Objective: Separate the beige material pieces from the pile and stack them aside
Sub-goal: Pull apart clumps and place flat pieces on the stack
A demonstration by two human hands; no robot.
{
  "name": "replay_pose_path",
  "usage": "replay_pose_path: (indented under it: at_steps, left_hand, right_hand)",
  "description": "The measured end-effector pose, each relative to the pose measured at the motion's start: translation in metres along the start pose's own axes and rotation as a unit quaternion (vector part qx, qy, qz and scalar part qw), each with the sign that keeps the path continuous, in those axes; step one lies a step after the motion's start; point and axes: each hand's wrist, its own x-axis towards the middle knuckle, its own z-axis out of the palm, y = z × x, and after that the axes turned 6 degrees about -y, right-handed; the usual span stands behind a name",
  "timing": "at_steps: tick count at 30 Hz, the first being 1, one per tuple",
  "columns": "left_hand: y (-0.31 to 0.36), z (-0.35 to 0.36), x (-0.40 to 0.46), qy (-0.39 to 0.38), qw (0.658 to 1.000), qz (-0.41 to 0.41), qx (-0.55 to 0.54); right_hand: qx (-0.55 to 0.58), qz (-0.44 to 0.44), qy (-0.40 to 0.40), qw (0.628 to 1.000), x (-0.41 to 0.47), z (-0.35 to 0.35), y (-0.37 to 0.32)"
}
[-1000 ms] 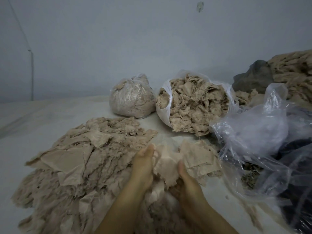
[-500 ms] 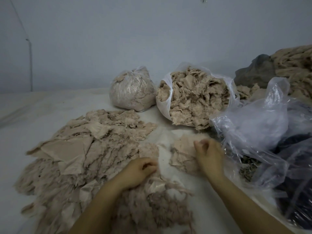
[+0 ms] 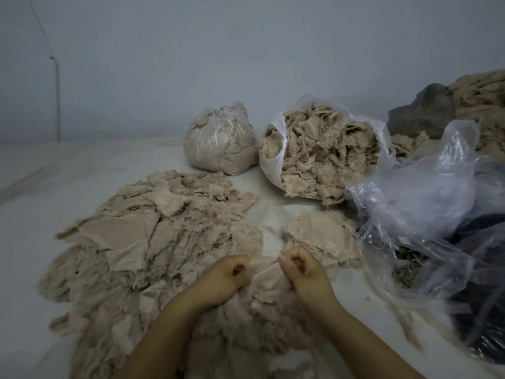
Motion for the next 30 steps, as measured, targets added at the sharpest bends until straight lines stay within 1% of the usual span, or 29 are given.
replay_pose_path:
  at_steps: [1, 2, 3, 4, 6, 8, 11, 12, 15, 17, 19, 21, 23, 25, 27, 29, 30]
  left_hand:
    - [0.004, -0.001, -0.002, 0.017, 0.998, 0.017, -0.049]
    - [0.009, 0.000, -0.003, 0.017, 0.994, 0.035, -0.104]
    - [0.015, 0.000, -0.004, 0.008, 0.988, 0.053, -0.143]
    - [0.021, 0.002, -0.004, 0.000, 0.985, 0.064, -0.162]
    - [0.029, 0.006, -0.002, -0.002, 0.983, 0.066, -0.174]
    - [0.031, 0.007, 0.000, 0.035, 0.982, 0.049, -0.177]
    - [0.023, 0.003, 0.001, 0.110, 0.986, 0.024, -0.124]
    - [0.020, 0.003, 0.001, 0.120, 0.987, 0.021, -0.104]
    - [0.014, 0.005, 0.004, 0.146, 0.987, 0.008, -0.072]
    - [0.016, 0.007, 0.007, 0.159, 0.985, 0.009, -0.062]
    - [0.017, 0.005, 0.010, 0.210, 0.976, 0.008, -0.066]
    - [0.017, 0.000, 0.011, 0.275, 0.956, -0.007, -0.103]
    - [0.014, -0.007, 0.011, 0.304, 0.943, -0.020, -0.133]
    - [0.014, -0.008, 0.012, 0.293, 0.948, -0.021, -0.126]
    - [0.019, -0.001, 0.012, 0.231, 0.968, 0.005, -0.099]
    - [0.026, 0.012, 0.014, 0.150, 0.984, 0.045, -0.080]
    - [0.028, 0.019, 0.016, 0.126, 0.988, 0.057, -0.068]
  right_hand:
    - [0.051, 0.029, -0.016, 0.998, -0.001, -0.003, -0.001]
    - [0.097, 0.066, -0.042, 0.992, -0.002, -0.005, -0.002]
    - [0.119, 0.096, -0.072, 0.986, -0.002, -0.007, -0.003]
    - [0.108, 0.110, -0.105, 0.982, -0.001, -0.008, -0.004]
    - [0.075, 0.092, -0.147, 0.982, 0.000, -0.007, -0.006]
    - [0.075, 0.054, -0.130, 0.987, 0.003, -0.007, -0.007]
    - [0.063, 0.013, -0.085, 0.994, 0.003, -0.010, -0.006]
    - [0.068, 0.011, -0.077, 0.995, 0.002, -0.011, -0.005]
    - [0.117, 0.058, -0.056, 0.990, 0.000, -0.011, -0.003]
    - [0.086, 0.057, -0.057, 0.993, 0.000, -0.010, -0.002]
    - [0.030, 0.039, -0.065, 0.997, -0.001, -0.011, 0.000]
    - [0.036, 0.050, -0.079, 0.995, -0.005, -0.015, 0.006]
    - [0.029, 0.067, -0.082, 0.994, -0.010, -0.021, 0.012]
    - [-0.062, 0.052, -0.066, 0.994, -0.011, -0.026, 0.016]
    - [-0.141, 0.012, -0.057, 0.988, -0.010, -0.024, 0.012]
    - [-0.137, -0.002, -0.064, 0.989, -0.006, -0.016, 0.005]
    - [-0.120, -0.001, -0.072, 0.990, -0.003, -0.011, 0.001]
